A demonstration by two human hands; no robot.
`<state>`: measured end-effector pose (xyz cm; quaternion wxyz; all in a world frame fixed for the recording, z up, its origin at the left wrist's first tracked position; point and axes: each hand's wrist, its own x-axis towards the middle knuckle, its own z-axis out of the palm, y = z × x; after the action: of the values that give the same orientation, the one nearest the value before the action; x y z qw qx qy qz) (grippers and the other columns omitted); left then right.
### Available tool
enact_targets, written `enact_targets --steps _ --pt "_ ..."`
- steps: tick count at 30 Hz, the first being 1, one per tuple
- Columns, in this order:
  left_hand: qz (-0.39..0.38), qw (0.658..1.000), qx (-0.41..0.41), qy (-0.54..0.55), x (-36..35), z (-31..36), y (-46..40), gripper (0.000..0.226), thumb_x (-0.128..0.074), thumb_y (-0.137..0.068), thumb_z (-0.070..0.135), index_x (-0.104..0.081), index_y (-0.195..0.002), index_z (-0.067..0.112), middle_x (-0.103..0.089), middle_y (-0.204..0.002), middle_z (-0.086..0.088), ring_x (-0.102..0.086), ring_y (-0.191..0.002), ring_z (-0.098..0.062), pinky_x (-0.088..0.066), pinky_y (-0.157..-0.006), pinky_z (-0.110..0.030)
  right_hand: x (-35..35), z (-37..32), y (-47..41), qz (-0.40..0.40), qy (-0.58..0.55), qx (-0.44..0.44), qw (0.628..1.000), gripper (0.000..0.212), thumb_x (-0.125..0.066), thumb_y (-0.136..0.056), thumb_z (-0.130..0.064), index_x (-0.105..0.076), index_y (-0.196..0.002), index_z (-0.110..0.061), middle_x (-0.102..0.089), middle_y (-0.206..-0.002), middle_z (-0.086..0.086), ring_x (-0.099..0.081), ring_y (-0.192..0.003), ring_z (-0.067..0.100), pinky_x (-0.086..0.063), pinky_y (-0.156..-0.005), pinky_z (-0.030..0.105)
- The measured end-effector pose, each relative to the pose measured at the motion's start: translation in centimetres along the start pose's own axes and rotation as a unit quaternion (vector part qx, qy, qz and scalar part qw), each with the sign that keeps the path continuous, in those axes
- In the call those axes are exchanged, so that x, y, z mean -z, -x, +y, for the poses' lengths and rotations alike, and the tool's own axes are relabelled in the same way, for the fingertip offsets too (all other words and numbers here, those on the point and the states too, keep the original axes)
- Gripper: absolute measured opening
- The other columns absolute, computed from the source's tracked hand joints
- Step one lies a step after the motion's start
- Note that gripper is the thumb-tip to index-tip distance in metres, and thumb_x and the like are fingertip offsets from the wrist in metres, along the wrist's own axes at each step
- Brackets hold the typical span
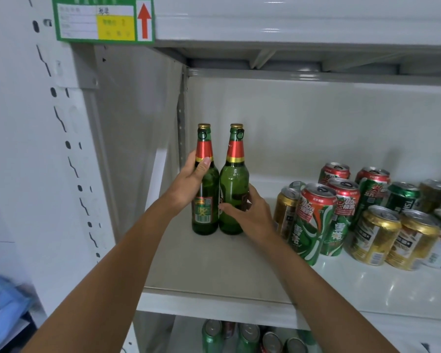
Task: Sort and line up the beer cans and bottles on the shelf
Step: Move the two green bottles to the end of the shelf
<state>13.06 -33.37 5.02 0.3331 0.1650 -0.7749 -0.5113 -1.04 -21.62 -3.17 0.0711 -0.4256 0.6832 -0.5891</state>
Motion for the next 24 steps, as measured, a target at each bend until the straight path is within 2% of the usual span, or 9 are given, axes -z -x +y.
enact_targets --steps 4,8,13,15,16,18,20,22,24 --pt "-0.009 1.0 0.007 0.013 -0.1 -0.3 0.2 0.029 -0.04 -0.108 0.044 -0.04 -0.137 0.037 -0.063 -0.122 0.005 -0.061 -0.106 -0.001 -0.047 -0.079 -0.019 -0.4 0.3 0.6 0.019 -0.009 0.005 1.0 0.078 -0.087 -0.072 -0.052 -0.05 -0.141 -0.043 -0.068 -0.118 -0.027 -0.063 -0.11 -0.008 -0.055 -0.098 0.031" --pt "0.0 1.0 0.002 0.017 -0.2 -0.4 0.4 0.024 -0.043 -0.108 0.04 -0.045 -0.131 0.033 -0.066 -0.118 0.001 -0.066 -0.102 -0.002 -0.05 -0.074 -0.015 -0.7 0.6 1.2 0.021 -0.012 0.014 1.0 0.075 -0.083 -0.075 -0.056 -0.048 -0.141 -0.046 -0.068 -0.124 -0.025 -0.063 -0.115 -0.003 -0.054 -0.101 0.035" --pt "0.028 0.999 0.006 0.029 -0.6 -0.2 0.6 0.027 -0.042 -0.108 0.041 -0.05 -0.131 0.029 -0.068 -0.111 0.005 -0.066 -0.096 0.0 -0.049 -0.074 -0.018 -0.3 0.0 1.7 0.001 -0.029 0.006 1.0 0.067 -0.085 -0.081 -0.04 -0.049 -0.137 -0.042 -0.066 -0.12 -0.026 -0.061 -0.107 -0.016 -0.053 -0.094 0.02" --pt "0.043 0.999 0.008 0.029 -0.8 0.1 0.8 0.037 -0.042 -0.108 0.043 -0.046 -0.141 0.028 -0.066 -0.117 0.006 -0.064 -0.099 0.001 -0.047 -0.076 -0.018 0.2 -0.5 1.9 -0.027 -0.031 -0.008 0.999 0.073 -0.085 -0.082 -0.036 -0.042 -0.141 -0.04 -0.061 -0.117 -0.029 -0.059 -0.103 -0.019 -0.053 -0.097 0.022" --pt "0.053 0.998 0.005 0.027 -0.9 0.2 1.0 0.047 -0.042 -0.107 0.045 -0.041 -0.15 0.026 -0.064 -0.127 0.005 -0.062 -0.105 0.0 -0.048 -0.081 -0.019 0.4 -0.6 2.1 -0.045 -0.03 -0.017 0.998 0.081 -0.085 -0.082 -0.034 -0.036 -0.147 -0.036 -0.059 -0.121 -0.027 -0.058 -0.105 -0.016 -0.052 -0.101 0.024" --pt "0.095 0.995 -0.007 0.022 -1.1 0.4 1.5 0.067 -0.044 -0.105 0.051 -0.022 -0.163 0.026 -0.049 -0.154 -0.001 -0.054 -0.13 -0.01 -0.046 -0.1 -0.027 1.0 -1.0 2.7 -0.069 -0.031 -0.038 0.996 0.103 -0.085 -0.082 -0.035 -0.016 -0.158 -0.029 -0.052 -0.143 -0.013 -0.053 -0.126 0.0 -0.045 -0.109 0.031" --pt "0.164 0.986 -0.039 0.001 -1.8 0.7 2.6 0.072 -0.043 -0.105 0.054 -0.016 -0.165 0.027 -0.031 -0.167 0.001 -0.036 -0.149 -0.013 -0.036 -0.117 -0.035 1.9 -1.4 3.6 -0.07 -0.005 -0.053 0.996 0.119 -0.085 -0.079 -0.043 -0.001 -0.162 -0.031 -0.029 -0.166 -0.001 -0.033 -0.15 0.018 -0.033 -0.121 0.043" --pt "0.223 0.97 -0.094 -0.02 -3.0 1.3 4.3 0.064 -0.041 -0.107 0.05 -0.021 -0.164 0.029 -0.029 -0.167 0.009 -0.029 -0.152 -0.004 -0.03 -0.12 -0.025 3.1 -2.0 5.0 -0.091 0.021 -0.064 0.994 0.126 -0.084 -0.075 -0.054 0.006 -0.161 -0.036 -0.013 -0.171 -0.003 -0.018 -0.156 0.022 -0.024 -0.125 0.049" --pt "0.254 0.955 -0.151 -0.022 -4.5 2.4 6.1 0.054 -0.041 -0.11 0.042 -0.029 -0.161 0.03 -0.034 -0.159 0.019 -0.031 -0.145 0.009 -0.028 -0.113 -0.007 4.7 -2.8 6.9 -0.134 0.035 -0.066 0.988 0.127 -0.081 -0.074 -0.057 0.01 -0.161 -0.04 -0.004 -0.171 -0.012 -0.01 -0.157 0.017 -0.019 -0.127 0.049"
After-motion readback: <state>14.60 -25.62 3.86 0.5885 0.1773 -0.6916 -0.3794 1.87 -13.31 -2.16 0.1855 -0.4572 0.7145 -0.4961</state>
